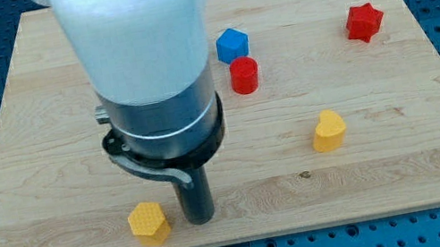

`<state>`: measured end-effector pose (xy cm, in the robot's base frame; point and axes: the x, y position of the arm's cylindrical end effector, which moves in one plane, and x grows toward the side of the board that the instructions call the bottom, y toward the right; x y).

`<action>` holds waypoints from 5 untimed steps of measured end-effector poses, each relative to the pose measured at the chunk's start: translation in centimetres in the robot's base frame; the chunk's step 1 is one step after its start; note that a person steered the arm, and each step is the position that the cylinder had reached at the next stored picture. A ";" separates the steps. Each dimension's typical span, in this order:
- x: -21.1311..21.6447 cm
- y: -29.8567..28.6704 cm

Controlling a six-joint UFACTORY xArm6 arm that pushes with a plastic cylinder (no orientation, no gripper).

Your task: Push the yellow hexagon diagnol to the green circle

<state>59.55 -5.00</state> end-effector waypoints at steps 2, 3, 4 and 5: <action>0.0 -4.9; 0.0 -6.3; 0.0 -7.2; 0.2 -8.0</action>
<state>59.79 -13.05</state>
